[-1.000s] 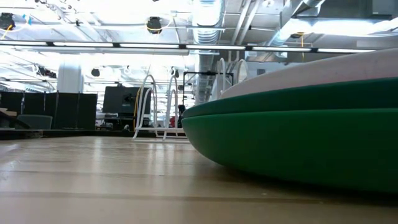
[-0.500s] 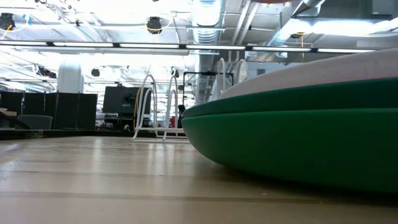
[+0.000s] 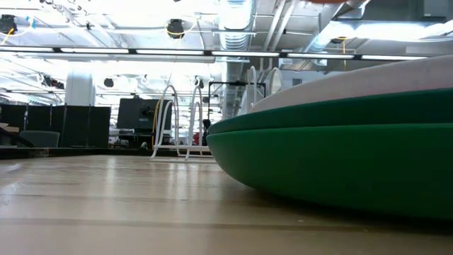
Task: Sort dishes
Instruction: Put the light orange plate in the dish rack
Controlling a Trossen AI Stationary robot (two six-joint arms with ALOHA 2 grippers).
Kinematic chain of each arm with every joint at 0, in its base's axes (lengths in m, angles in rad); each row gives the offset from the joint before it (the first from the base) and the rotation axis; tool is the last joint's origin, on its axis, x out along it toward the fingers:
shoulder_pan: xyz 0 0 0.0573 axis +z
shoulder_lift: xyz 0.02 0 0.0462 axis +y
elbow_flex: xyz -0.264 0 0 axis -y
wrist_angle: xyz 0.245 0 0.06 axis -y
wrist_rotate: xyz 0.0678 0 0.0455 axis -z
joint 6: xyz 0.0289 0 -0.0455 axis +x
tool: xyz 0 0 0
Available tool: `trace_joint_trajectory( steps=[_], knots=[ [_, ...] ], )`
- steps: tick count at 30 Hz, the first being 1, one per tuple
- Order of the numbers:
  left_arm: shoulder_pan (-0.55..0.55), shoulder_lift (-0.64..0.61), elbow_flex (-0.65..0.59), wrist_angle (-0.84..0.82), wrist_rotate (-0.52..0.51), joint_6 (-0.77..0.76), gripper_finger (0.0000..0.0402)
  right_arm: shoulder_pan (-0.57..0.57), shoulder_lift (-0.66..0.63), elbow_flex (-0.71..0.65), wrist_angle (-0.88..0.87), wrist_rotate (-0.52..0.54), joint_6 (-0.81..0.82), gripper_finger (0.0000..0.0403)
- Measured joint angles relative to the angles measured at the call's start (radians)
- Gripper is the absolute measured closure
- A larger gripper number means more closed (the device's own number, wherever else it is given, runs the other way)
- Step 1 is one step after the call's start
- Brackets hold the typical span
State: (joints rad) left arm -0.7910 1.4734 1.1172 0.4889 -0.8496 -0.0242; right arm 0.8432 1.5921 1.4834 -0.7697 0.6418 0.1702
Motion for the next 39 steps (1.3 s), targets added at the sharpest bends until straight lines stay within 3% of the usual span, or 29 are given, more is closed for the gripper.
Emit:
trace_joint_trajectory(
  steps=[5,10,16,19,22,27,31,39],
  knots=[
    [0.015,-0.002,0.0,0.023,-0.031,0.041,0.0153,0.015,0.0,0.0,0.185,0.179,-0.307,0.0403],
    [0.028,-0.039,0.0,0.025,-0.058,0.059,0.0153,0.004,0.0,0.0,0.588,0.29,-0.876,0.0403],
    [-0.015,-0.117,0.0,-0.084,-0.121,0.052,0.0153,-0.014,-0.004,0.009,1.033,0.308,-1.479,0.0403],
    [-0.052,-0.145,0.0,-0.209,-0.16,-0.021,0.0153,-0.008,-0.003,0.064,1.067,0.308,-1.631,0.0403],
    [-0.083,-0.165,0.0,-0.32,-0.212,-0.114,0.0153,0.011,-0.006,0.106,1.017,0.288,-1.622,0.0403],
    [-0.12,-0.173,0.0,-0.395,-0.286,-0.161,0.0153,0.066,0.001,0.121,0.842,0.158,-1.487,0.0403],
    [-0.13,-0.173,0.0,-0.393,-0.297,-0.154,0.0153,0.109,0.0,0.121,0.833,-0.144,-1.352,0.0403],
    [-0.13,-0.173,0.0,-0.369,-0.296,-0.168,0.0153,0.199,-0.003,0.122,1.055,-0.642,-1.356,0.0403]
  ],
)
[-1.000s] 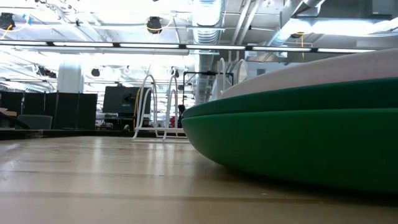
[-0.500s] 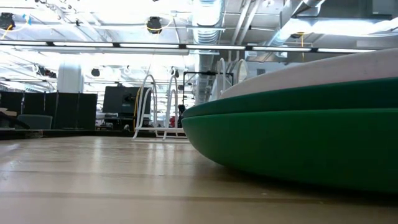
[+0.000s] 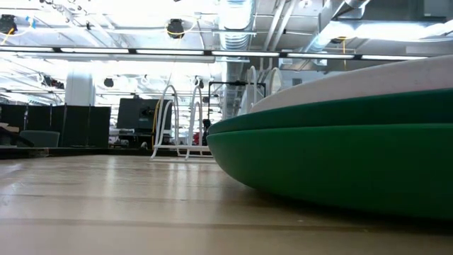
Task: Sort dishes
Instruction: Put the light orange plate in the dish rack
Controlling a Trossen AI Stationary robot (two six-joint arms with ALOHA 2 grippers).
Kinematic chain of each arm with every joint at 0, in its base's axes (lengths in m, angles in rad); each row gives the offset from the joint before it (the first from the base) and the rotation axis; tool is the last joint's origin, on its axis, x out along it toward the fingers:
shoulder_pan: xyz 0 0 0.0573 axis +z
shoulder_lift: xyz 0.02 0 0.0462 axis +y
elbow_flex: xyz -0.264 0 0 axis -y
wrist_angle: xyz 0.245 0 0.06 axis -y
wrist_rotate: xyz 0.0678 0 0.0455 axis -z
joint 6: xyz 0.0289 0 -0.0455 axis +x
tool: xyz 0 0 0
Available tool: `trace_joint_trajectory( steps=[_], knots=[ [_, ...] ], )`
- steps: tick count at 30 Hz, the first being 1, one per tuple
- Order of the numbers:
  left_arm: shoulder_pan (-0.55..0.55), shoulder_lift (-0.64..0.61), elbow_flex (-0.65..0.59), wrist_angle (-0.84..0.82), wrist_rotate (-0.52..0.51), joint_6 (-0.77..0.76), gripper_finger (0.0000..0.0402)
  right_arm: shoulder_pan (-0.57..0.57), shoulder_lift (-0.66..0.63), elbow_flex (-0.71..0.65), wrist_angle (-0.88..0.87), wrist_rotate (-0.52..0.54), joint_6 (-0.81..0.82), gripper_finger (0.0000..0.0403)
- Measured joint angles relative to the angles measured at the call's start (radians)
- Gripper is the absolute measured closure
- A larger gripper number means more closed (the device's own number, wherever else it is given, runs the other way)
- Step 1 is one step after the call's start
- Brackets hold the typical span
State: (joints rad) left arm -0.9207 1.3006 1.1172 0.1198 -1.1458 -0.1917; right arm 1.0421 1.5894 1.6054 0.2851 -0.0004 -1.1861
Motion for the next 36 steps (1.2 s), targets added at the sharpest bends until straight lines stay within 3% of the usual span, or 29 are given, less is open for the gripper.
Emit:
trace_joint_trajectory(
  steps=[6,13,23,27,29,32,36],
  knots=[
    [0.0,0.005,0.0,0.004,0.0,-0.012,0.0153,0.033,0.001,0.0,0.063,-0.128,0.006,0.0403],
    [0.0,0.008,0.0,-0.049,0.009,-0.055,0.0153,0.013,0.001,-0.03,0.06,-0.31,0.144,0.0403],
    [0.001,0.008,0.0,-0.084,0.01,-0.094,0.0153,-0.045,0.033,-0.042,0.123,-0.304,0.193,0.0403],
    [0.009,0.008,0.0,-0.084,0.01,-0.094,0.0153,-0.078,0.014,-0.042,0.088,-0.174,0.223,0.0403],
    [0.012,0.008,0.0,-0.084,0.01,-0.094,0.0153,-0.113,-0.028,-0.042,0.019,-0.157,0.261,0.0403],
    [0.013,0.008,0.0,-0.084,0.01,-0.094,0.0153,-0.175,-0.106,-0.042,-0.104,-0.177,0.336,0.0403],
    [0.013,0.008,0.0,-0.085,0.01,-0.101,0.0153,-0.273,-0.199,-0.042,-0.232,-0.302,0.424,0.0403]
  ],
)
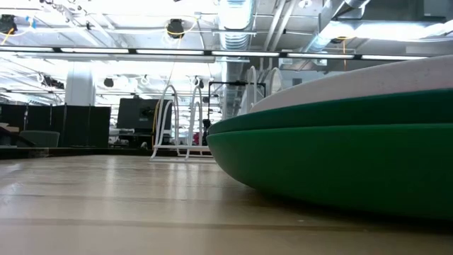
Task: Sort dishes
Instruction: Put the light orange plate in the dish rack
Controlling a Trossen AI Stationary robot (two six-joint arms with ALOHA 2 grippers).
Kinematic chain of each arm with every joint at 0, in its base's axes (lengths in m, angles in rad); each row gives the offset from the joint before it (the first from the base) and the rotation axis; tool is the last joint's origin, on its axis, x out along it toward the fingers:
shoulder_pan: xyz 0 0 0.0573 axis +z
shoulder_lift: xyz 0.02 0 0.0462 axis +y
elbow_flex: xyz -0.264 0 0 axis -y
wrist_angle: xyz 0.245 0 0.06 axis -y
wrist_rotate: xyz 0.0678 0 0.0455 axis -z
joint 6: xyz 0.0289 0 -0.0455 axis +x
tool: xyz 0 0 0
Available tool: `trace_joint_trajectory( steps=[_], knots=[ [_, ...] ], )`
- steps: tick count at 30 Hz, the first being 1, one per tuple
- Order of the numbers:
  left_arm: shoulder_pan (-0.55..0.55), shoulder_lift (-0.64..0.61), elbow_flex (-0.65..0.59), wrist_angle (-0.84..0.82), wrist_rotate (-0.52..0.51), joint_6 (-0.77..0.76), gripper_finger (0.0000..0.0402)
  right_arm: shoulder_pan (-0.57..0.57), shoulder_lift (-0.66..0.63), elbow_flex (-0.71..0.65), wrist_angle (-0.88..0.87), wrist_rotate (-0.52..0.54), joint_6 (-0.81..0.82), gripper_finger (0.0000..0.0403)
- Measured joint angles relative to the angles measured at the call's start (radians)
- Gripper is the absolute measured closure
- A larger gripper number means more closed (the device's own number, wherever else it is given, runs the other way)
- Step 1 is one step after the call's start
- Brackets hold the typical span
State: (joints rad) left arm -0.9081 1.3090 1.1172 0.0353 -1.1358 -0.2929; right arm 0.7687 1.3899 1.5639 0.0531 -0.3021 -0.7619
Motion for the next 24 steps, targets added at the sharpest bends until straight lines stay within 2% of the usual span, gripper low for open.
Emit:
trace_joint_trajectory(
  steps=[5,10,13,17,21,24],
  knots=[
    [0.0,0.0,0.0,0.0,0.0,-0.004,0.0153,-0.109,-0.109,0.0,-0.106,-0.143,0.087,0.0403],
    [0.0,0.0,0.0,-0.002,0.0,-0.001,0.0153,-0.118,-0.197,-0.129,-0.134,-0.165,0.1,0.0403],
    [0.0,0.0,0.0,-0.017,0.0,0.007,0.0153,-0.14,-0.255,-0.248,-0.057,-0.166,0.1,0.0403],
    [0.007,0.0,0.0,-0.089,-0.001,-0.063,0.0153,-0.22,-0.352,-0.404,0.062,-0.167,0.125,0.0403],
    [0.026,0.0,0.0,-0.139,-0.008,-0.096,0.0153,-0.325,-0.416,-0.567,0.212,-0.266,0.177,0.0403],
    [0.058,0.0,0.0,-0.138,-0.039,-0.054,0.0153,-0.408,-0.459,-0.666,0.262,-0.297,0.21,0.0403]
  ],
)
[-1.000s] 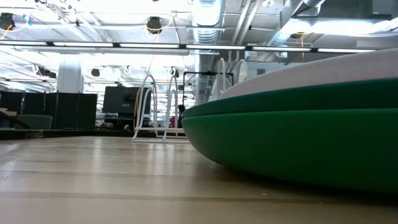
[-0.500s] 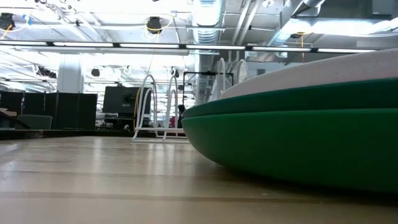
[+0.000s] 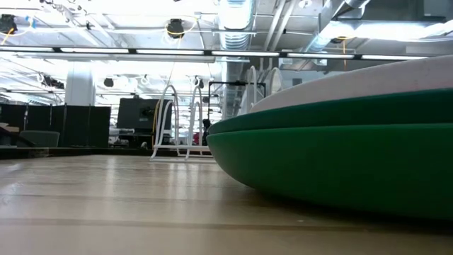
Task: Sort dishes
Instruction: Put the light orange plate in the dish rack
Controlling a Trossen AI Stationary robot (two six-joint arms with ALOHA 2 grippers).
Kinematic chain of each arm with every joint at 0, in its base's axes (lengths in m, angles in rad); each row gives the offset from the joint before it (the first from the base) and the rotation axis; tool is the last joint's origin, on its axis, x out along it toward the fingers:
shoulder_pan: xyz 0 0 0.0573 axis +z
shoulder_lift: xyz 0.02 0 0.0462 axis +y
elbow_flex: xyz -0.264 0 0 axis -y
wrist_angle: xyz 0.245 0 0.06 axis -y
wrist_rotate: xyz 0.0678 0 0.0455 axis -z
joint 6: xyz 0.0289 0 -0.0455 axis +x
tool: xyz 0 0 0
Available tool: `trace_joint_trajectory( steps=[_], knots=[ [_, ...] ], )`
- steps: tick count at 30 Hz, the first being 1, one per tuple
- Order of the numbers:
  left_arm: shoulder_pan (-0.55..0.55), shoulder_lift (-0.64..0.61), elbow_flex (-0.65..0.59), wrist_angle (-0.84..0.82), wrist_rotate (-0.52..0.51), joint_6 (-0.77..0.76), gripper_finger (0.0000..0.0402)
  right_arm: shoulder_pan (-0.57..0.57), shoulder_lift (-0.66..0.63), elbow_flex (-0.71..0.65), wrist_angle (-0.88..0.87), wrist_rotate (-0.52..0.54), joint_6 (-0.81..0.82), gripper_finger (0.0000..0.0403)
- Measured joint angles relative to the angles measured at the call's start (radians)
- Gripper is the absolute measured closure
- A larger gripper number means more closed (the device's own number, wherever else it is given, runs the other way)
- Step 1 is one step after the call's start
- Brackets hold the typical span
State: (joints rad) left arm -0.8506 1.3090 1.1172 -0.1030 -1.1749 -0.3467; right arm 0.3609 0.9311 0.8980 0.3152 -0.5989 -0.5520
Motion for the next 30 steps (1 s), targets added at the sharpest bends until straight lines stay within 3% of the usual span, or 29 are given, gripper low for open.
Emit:
trace_joint_trajectory(
  steps=[3,11,21,30],
  knots=[
    [0.055,0.0,0.0,-0.008,-0.042,0.047,0.0153,-0.095,-0.048,-0.071,0.049,-0.032,0.04,0.0403],
    [0.291,-0.009,0.0,-0.022,-0.019,0.164,0.0153,-0.33,-0.148,-0.145,0.086,-0.281,0.157,0.0403],
    [0.578,-0.022,0.0,-0.051,0.318,0.159,0.0153,-0.451,-0.207,-0.146,0.061,-0.323,0.238,0.0403],
    [0.682,-0.022,0.0,-0.055,0.414,0.189,0.0153,-0.498,-0.192,-0.146,0.039,-0.321,0.239,0.0403]
  ],
)
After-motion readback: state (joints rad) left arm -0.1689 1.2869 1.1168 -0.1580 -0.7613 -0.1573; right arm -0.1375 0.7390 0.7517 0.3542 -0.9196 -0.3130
